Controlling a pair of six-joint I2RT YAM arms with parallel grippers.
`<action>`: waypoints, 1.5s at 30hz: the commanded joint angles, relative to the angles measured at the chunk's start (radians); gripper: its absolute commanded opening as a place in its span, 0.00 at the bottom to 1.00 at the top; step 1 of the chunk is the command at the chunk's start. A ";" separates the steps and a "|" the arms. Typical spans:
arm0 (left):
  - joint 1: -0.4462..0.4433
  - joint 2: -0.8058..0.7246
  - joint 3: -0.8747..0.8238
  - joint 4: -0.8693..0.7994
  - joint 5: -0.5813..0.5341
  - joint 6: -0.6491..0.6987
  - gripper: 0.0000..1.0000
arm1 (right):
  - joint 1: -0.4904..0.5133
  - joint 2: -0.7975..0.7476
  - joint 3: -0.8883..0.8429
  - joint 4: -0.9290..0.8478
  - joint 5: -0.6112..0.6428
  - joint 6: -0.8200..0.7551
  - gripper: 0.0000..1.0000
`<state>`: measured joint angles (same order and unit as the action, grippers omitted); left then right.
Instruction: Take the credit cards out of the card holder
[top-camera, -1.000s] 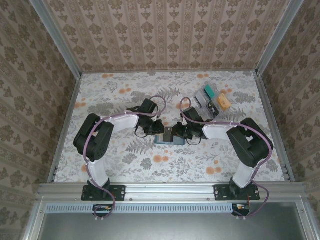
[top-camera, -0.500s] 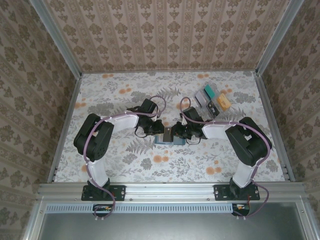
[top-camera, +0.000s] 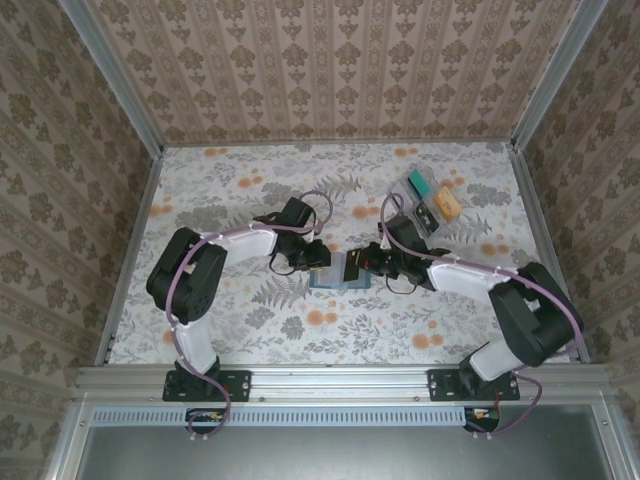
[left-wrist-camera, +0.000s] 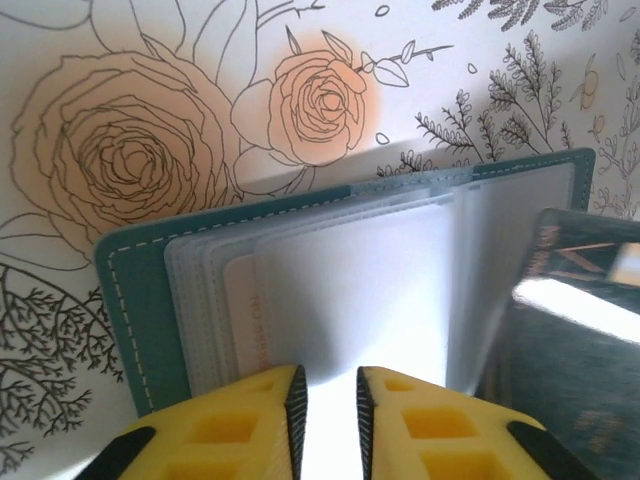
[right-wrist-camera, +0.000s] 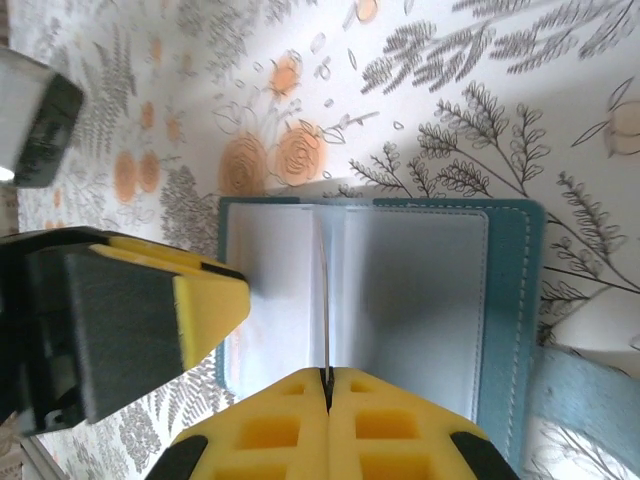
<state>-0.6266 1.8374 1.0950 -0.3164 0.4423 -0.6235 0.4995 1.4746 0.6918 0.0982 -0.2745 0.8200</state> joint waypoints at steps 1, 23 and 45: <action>0.014 -0.066 -0.007 -0.014 0.018 0.002 0.32 | -0.010 -0.110 -0.014 -0.039 0.040 -0.067 0.00; 0.073 -0.289 -0.156 0.757 0.472 -0.473 0.48 | -0.146 -0.236 -0.008 0.394 -0.434 0.226 0.00; 0.057 -0.261 -0.213 1.032 0.380 -0.691 0.00 | -0.155 -0.156 -0.032 0.599 -0.442 0.433 0.25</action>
<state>-0.5728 1.6100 0.8948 0.7364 0.8684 -1.3254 0.3317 1.2991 0.6731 0.5922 -0.6930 1.2034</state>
